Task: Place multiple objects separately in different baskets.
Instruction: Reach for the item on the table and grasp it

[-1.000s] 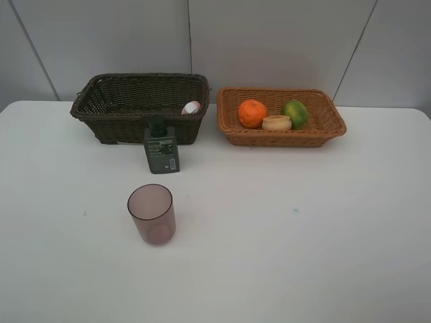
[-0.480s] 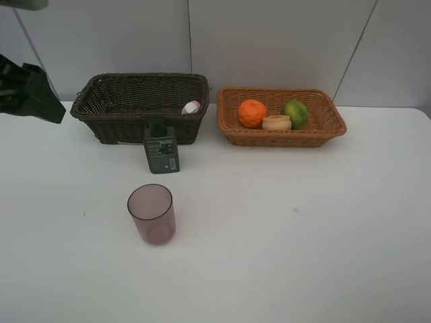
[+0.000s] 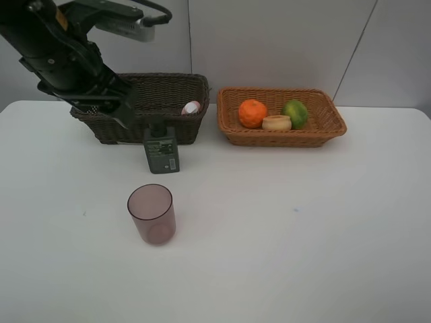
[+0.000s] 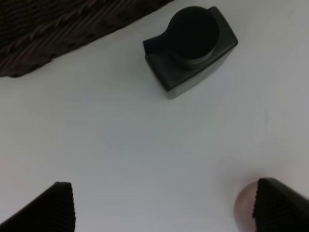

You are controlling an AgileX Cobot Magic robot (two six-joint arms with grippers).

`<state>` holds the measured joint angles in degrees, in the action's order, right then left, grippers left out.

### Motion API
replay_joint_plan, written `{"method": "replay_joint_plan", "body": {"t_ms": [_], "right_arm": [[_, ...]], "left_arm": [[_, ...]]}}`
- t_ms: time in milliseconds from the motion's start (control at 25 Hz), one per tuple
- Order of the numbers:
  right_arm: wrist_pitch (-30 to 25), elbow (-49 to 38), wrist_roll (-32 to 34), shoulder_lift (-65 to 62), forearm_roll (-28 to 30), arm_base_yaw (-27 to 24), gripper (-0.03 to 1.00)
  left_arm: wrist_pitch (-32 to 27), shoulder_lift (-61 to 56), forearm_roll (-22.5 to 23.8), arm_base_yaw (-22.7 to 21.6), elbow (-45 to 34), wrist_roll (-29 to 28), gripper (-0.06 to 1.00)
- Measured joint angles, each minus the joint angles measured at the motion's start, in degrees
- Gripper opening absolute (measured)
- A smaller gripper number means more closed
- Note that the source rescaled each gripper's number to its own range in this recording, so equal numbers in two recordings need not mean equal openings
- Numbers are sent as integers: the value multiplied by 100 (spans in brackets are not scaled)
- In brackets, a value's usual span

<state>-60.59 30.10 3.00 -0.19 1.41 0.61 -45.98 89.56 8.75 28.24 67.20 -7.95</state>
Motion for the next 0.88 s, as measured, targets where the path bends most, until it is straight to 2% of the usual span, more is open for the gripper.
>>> {"method": "replay_joint_plan", "body": {"t_ms": [80, 160, 480, 640, 760, 880], "right_arm": [[0, 0, 0, 0, 0, 0, 100], [0, 0, 0, 0, 0, 0, 100], [0, 0, 0, 0, 0, 0, 100], [0, 0, 0, 0, 0, 0, 100], [0, 0, 0, 0, 0, 0, 100], [0, 0, 0, 0, 0, 0, 100]], "left_arm": [[-24, 293, 125, 145, 276, 85, 96], [-88, 588, 200, 299, 534, 510, 96], [-442, 1416, 204, 540, 1236, 3403, 96], [-404, 1615, 204, 540, 1242, 4503, 96], [-132, 1654, 204, 517, 1242, 4883, 96], [91, 1680, 146, 436, 1243, 4948, 96]]}}
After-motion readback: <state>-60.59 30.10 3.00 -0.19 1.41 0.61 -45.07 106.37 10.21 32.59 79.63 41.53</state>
